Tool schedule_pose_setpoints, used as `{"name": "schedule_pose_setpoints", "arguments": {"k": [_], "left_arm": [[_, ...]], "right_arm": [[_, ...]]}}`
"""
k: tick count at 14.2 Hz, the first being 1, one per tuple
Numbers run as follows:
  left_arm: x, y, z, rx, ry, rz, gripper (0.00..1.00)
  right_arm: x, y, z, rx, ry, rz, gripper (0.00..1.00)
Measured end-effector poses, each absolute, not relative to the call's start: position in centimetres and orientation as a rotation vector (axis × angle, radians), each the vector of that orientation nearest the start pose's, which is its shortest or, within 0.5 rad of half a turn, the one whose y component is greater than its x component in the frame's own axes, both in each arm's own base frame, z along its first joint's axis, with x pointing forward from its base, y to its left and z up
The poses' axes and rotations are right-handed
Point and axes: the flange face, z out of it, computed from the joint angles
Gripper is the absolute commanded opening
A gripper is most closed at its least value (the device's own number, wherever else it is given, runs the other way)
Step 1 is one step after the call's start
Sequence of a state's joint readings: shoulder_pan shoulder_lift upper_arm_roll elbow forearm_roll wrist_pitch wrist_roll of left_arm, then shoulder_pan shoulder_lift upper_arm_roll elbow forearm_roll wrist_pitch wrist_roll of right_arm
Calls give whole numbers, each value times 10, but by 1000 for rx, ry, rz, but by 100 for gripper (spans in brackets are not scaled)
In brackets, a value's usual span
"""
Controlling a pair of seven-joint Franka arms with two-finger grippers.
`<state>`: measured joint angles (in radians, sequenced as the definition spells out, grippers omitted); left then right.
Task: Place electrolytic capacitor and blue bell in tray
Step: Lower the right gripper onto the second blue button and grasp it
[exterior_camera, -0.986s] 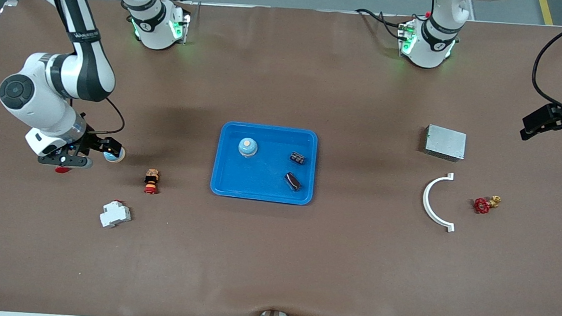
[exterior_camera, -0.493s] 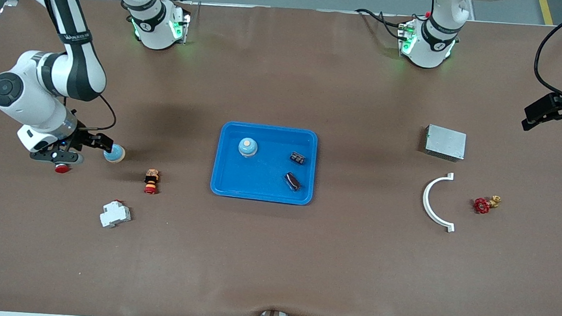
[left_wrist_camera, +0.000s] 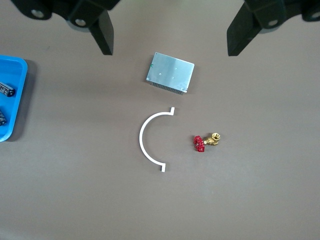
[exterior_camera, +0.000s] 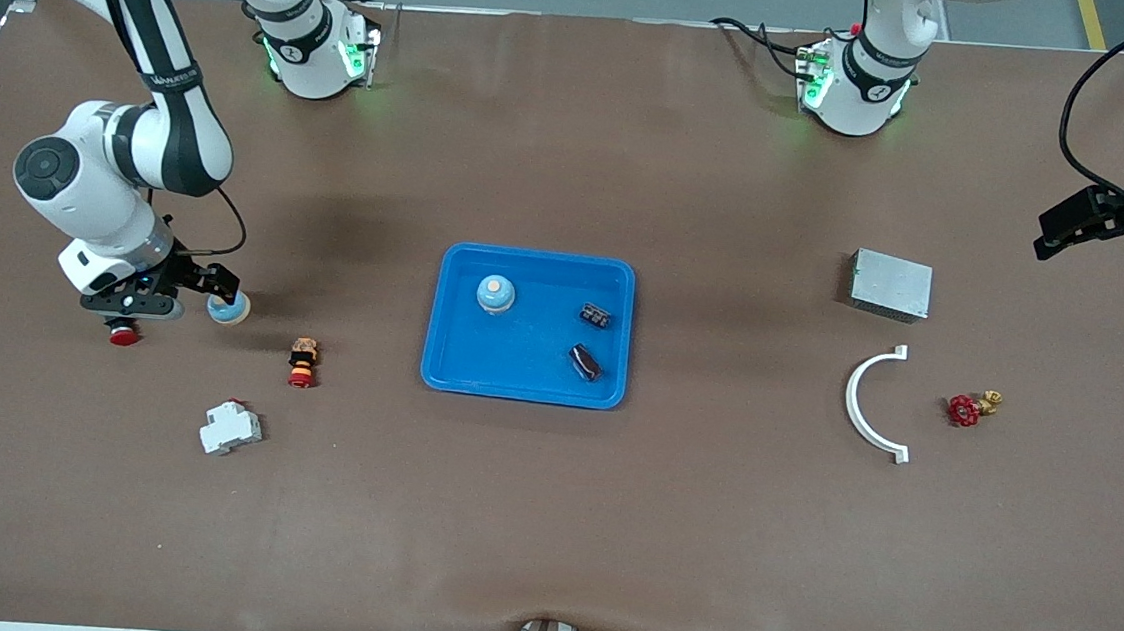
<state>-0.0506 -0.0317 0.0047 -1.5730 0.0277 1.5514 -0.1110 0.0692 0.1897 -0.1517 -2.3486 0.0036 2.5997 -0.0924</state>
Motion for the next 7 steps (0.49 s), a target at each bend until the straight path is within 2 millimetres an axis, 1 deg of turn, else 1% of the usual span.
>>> {"name": "schedule_pose_setpoints", "arguments": {"k": [3,7], "left_arm": [[542,-22,639,-3113,-102,-19,100],[542,-22,639,-3113,-101,-17,100]], "right_arm": [[512,-44,243,-3176,-18,-134,100],[508,-44,213,-3185,-22,-124,100]]}}
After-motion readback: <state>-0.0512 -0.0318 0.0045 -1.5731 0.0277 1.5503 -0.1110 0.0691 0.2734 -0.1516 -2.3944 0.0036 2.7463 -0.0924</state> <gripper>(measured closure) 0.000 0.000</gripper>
